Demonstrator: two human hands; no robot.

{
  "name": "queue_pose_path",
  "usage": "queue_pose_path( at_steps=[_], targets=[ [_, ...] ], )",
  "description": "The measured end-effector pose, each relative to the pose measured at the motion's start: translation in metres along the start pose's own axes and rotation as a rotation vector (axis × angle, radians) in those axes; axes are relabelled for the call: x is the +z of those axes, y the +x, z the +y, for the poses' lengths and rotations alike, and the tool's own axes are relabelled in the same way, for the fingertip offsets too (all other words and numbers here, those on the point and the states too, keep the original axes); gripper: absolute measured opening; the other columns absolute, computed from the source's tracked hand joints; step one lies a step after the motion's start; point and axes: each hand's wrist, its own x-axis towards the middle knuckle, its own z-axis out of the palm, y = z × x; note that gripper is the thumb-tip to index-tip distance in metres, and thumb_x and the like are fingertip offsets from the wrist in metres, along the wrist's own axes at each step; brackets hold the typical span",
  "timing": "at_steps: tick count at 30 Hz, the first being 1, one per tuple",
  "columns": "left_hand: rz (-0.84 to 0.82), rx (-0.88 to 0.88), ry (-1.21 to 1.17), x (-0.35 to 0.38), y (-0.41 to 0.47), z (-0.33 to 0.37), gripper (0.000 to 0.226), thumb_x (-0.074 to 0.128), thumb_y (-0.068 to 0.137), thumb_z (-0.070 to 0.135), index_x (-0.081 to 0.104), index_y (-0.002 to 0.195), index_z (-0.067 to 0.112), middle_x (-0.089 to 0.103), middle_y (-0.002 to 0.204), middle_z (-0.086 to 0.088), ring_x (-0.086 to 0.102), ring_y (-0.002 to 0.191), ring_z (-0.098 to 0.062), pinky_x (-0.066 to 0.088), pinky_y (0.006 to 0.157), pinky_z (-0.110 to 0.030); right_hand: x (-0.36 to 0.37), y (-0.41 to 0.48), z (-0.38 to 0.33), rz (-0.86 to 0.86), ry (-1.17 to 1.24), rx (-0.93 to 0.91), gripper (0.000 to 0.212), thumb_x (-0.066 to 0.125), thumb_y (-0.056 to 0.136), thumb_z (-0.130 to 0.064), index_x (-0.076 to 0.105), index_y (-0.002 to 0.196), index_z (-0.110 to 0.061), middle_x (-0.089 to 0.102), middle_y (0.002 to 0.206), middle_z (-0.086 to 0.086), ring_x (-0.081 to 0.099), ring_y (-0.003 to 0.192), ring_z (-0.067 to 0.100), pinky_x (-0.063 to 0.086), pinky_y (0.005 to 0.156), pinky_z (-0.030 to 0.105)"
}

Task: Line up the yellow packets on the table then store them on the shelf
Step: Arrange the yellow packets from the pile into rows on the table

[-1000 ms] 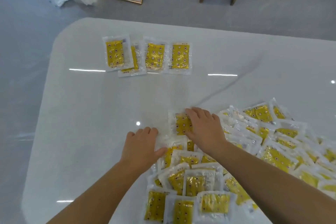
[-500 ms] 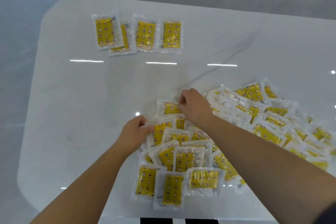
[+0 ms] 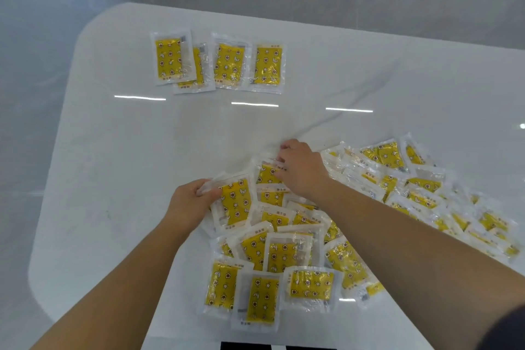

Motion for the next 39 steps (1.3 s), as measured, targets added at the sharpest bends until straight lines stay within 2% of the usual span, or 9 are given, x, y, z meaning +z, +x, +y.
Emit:
queue_pose_path(
  at_steps=[6,9,12,18,21,26,31,35,39],
  targets=[
    [0.026,0.015,-0.030,-0.015,0.007,0.001,0.011,0.066,0.089,0.013,0.070,0.098,0.018,0.071,0.085,0.002,0.067,0.074,-0.012,0.047,0.060,-0.020,-0.002,0.006,-0.006,-0.115,-0.074,-0.067,0.020,0.053,0.096,-0.025,0.053,0.114,-0.016,0.046,0.119,0.003,0.054,0.098,0.024,0.039,0.091,0.038],
    [0.036,0.017,-0.048,-0.024,0.012,0.007,0.010,0.064,0.090,0.013,0.069,0.096,0.018,0.071,0.083,0.003,0.067,0.072,-0.011,0.047,0.059,-0.019,-0.010,0.013,-0.005,-0.210,0.016,-0.038,0.009,0.053,0.096,-0.027,0.050,0.099,-0.020,0.053,0.094,-0.003,0.052,0.089,0.020,0.041,0.089,0.036],
    [0.047,0.041,-0.025,-0.039,0.024,0.018,0.007,0.064,0.091,0.013,0.069,0.095,0.016,0.070,0.081,0.004,0.066,0.070,-0.012,0.048,0.059,-0.021,-0.030,0.023,-0.001,-0.209,0.221,-0.010,0.012,0.055,0.095,-0.024,0.046,0.091,-0.018,0.050,0.079,-0.005,0.049,0.076,0.017,0.040,0.069,0.030],
    [0.047,0.144,0.136,-0.066,0.070,0.078,0.018,0.073,0.082,0.030,0.070,0.094,0.017,0.071,0.093,-0.002,0.068,0.087,-0.023,0.056,0.083,-0.042,-0.093,0.060,0.005,-0.058,0.381,-0.048,0.010,0.051,0.099,-0.022,0.042,0.103,-0.020,0.053,0.092,0.003,0.050,0.078,0.019,0.038,0.060,0.021],
    [0.057,0.246,0.190,-0.068,0.108,0.124,0.034,0.076,0.077,0.039,0.069,0.103,0.020,0.069,0.104,0.000,0.066,0.095,-0.021,0.052,0.090,-0.039,-0.118,0.092,0.003,0.003,0.407,-0.038,0.008,0.051,0.099,-0.022,0.048,0.105,-0.018,0.055,0.090,0.005,0.052,0.074,0.019,0.040,0.055,0.021],
    [0.096,0.387,0.391,-0.056,0.172,0.187,0.042,0.071,0.080,0.045,0.066,0.105,0.012,0.066,0.108,-0.004,0.062,0.095,-0.022,0.050,0.082,-0.034,-0.148,0.144,0.005,-0.015,0.298,0.010,0.008,0.051,0.100,-0.029,0.046,0.106,-0.027,0.057,0.104,0.004,0.057,0.092,0.025,0.045,0.064,0.029],
    [0.110,0.505,0.552,-0.045,0.208,0.212,0.034,0.066,0.084,0.049,0.061,0.087,0.015,0.062,0.088,0.000,0.054,0.077,-0.018,0.031,0.055,-0.022,-0.162,0.173,0.012,-0.040,0.169,0.020,0.007,0.049,0.100,-0.033,0.049,0.106,-0.029,0.056,0.108,-0.001,0.055,0.099,0.022,0.043,0.081,0.033],
    [0.173,0.512,0.660,-0.041,0.226,0.215,0.034,0.063,0.083,0.056,0.057,0.085,0.022,0.059,0.088,0.002,0.054,0.083,-0.020,0.034,0.068,-0.028,-0.162,0.190,0.016,-0.010,0.115,0.061,0.011,0.054,0.097,-0.036,0.050,0.105,-0.029,0.054,0.106,-0.002,0.052,0.098,0.021,0.042,0.081,0.032],
    [0.287,0.474,0.768,-0.039,0.228,0.218,0.048,0.063,0.079,0.063,0.055,0.102,0.021,0.056,0.091,0.002,0.053,0.082,-0.019,0.044,0.071,-0.033,-0.157,0.199,0.020,0.080,0.127,0.188,0.036,0.063,0.087,-0.049,0.050,0.111,-0.026,0.053,0.104,-0.001,0.054,0.091,0.021,0.047,0.080,0.035]
  ],
)
